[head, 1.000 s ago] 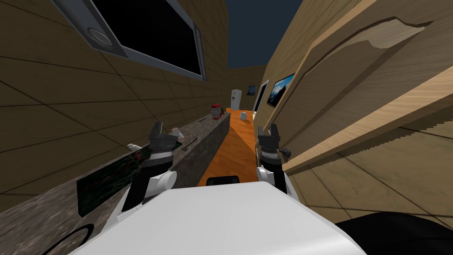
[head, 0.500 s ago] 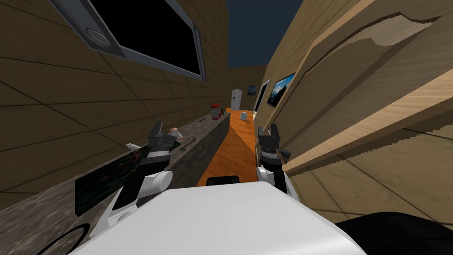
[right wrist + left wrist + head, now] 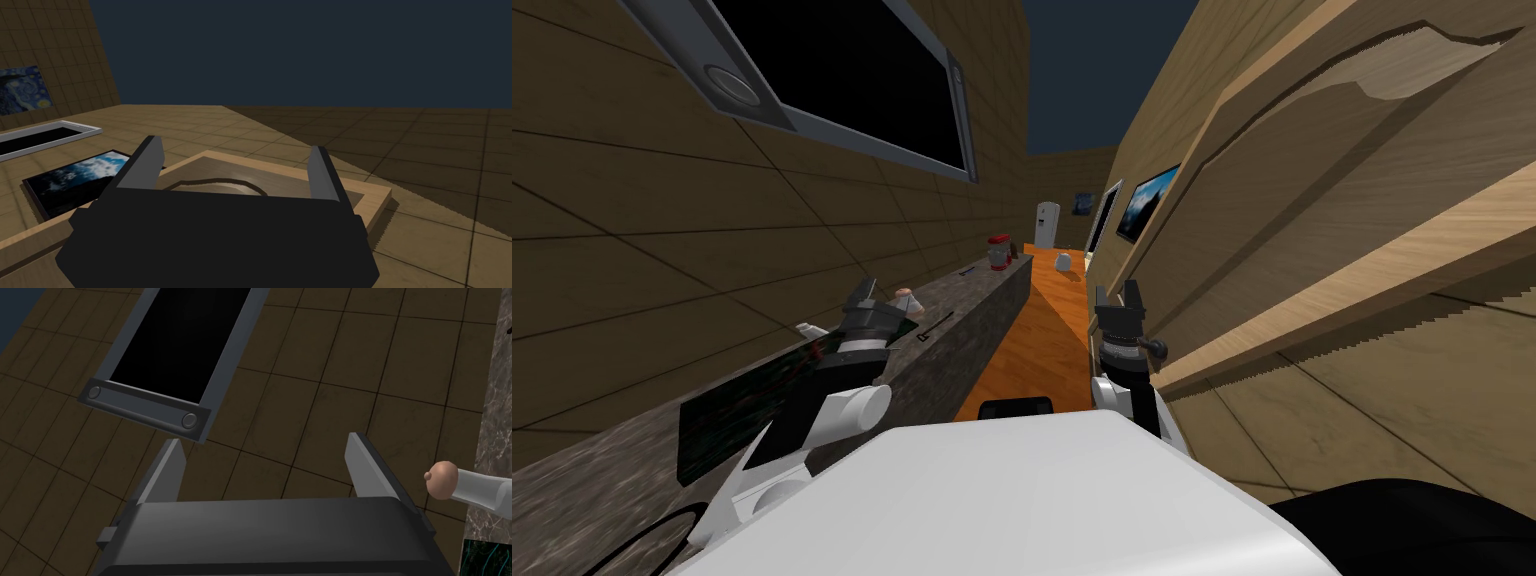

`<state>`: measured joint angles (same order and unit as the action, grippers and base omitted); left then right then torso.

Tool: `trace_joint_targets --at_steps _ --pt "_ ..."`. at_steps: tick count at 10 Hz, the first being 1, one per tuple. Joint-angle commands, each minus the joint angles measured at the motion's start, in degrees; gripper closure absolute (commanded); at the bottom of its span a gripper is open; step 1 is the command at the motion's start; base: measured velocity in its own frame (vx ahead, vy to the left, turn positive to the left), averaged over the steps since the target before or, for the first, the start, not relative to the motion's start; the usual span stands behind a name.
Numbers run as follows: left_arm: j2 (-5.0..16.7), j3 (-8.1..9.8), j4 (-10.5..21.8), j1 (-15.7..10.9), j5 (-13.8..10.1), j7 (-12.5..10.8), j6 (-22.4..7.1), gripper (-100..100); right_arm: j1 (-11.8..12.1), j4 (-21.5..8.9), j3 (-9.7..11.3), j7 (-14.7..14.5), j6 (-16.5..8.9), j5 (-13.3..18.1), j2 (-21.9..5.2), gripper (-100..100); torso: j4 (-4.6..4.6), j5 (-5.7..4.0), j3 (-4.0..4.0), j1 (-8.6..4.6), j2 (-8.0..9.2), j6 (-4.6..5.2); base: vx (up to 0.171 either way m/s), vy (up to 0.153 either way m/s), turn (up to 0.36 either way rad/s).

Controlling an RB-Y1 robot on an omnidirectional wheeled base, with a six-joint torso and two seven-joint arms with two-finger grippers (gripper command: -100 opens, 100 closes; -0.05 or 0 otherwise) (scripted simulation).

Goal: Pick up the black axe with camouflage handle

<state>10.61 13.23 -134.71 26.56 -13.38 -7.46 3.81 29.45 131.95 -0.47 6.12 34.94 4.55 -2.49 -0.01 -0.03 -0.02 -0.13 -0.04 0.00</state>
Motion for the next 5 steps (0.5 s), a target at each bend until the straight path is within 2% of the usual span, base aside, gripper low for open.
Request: trace_joint_targets --at_steps 1,2,3,4,5 --pt "-0.03 0.57 -0.67 -0.05 -0.57 -0.26 -2.86 -100 0.00 0.00 0.00 0.00 0.00 0.00 0.00 0 0.00 0.00 0.00 0.00 0.00 0.00 0.009 -0.036 0.013" --pt "-0.03 0.57 -0.67 -0.05 -0.57 -0.26 -3.42 -100 0.00 0.00 0.00 0.00 0.00 0.00 0.00 0 0.00 0.00 0.00 0.00 0.00 0.00 0.006 -0.019 0.001" --pt "0.53 2.05 -0.74 -0.34 -2.01 -1.01 -5.67 -100 0.00 0.00 0.00 0.00 0.00 0.00 0.00 0 0.00 0.01 0.00 0.05 0.01 0.00 0.007 -0.030 0.020" --pt "0.53 2.05 -0.74 -0.34 -2.01 -1.01 -6.81 -100 0.00 0.00 0.00 0.00 0.00 0.00 0.00 0 0.00 0.01 0.00 0.03 0.01 0.00 0.009 -0.038 0.015" --pt "1.09 3.55 -0.79 -0.62 -3.49 -1.80 -8.55 -100 0.00 0.00 0.00 0.00 0.00 0.00 0.00 0 0.00 0.00 0.00 0.00 0.00 0.00 0.014 -0.051 0.022"
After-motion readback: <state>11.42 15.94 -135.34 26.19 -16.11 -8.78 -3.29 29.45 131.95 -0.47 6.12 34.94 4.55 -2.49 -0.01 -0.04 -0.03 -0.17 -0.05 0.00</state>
